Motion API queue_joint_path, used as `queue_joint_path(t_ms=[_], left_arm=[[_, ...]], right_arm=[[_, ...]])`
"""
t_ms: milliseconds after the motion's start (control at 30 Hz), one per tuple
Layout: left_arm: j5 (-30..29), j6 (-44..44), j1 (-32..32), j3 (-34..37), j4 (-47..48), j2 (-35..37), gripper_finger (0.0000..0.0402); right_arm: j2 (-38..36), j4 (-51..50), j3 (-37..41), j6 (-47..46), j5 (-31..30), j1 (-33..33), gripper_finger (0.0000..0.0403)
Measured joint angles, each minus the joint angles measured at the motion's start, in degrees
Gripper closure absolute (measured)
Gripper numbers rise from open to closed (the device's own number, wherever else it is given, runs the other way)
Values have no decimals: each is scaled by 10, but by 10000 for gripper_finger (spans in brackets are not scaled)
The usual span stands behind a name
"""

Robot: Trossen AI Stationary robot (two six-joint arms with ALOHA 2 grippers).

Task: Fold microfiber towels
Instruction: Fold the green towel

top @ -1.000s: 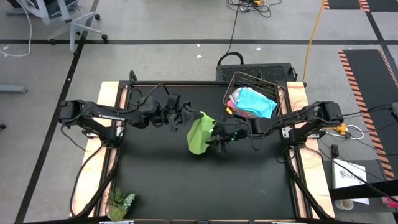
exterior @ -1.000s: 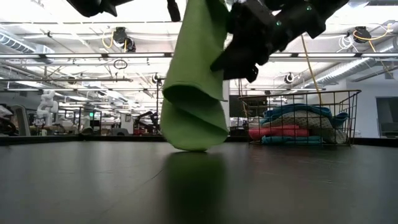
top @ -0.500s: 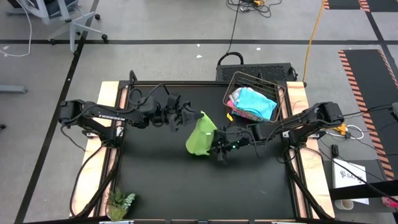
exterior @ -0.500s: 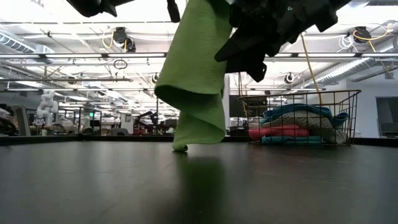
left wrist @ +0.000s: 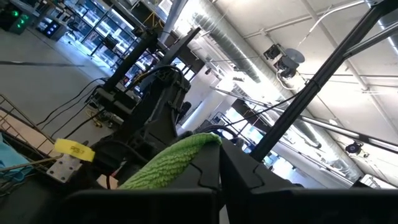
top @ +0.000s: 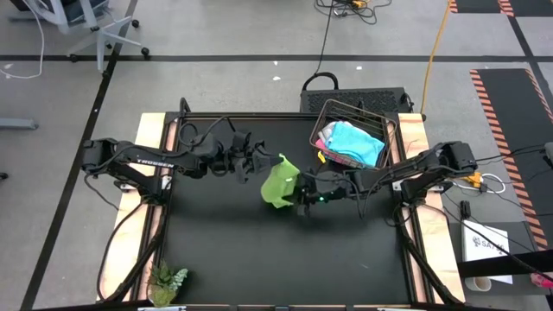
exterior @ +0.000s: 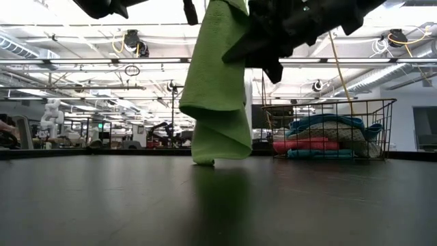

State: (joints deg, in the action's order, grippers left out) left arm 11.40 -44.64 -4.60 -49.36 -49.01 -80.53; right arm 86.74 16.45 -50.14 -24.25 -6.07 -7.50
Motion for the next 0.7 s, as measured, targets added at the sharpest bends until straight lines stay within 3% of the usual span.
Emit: queue_joint_path(t_ms=[100,367,567,700], left_arm=[[0,0,0,0,0,0,394],[-3,7,0,0,19,0,394],[-16,0,0,0,151,0,396],[-14,-21,0,0,240,0,385]], right_arm=[[3,-7,0,-4,2,1,394],[2,-45,0,-55,3,-39,402],[-49,-74,0,-68,11,-73,402],[-101,-150,0,-84,34,-73,402]])
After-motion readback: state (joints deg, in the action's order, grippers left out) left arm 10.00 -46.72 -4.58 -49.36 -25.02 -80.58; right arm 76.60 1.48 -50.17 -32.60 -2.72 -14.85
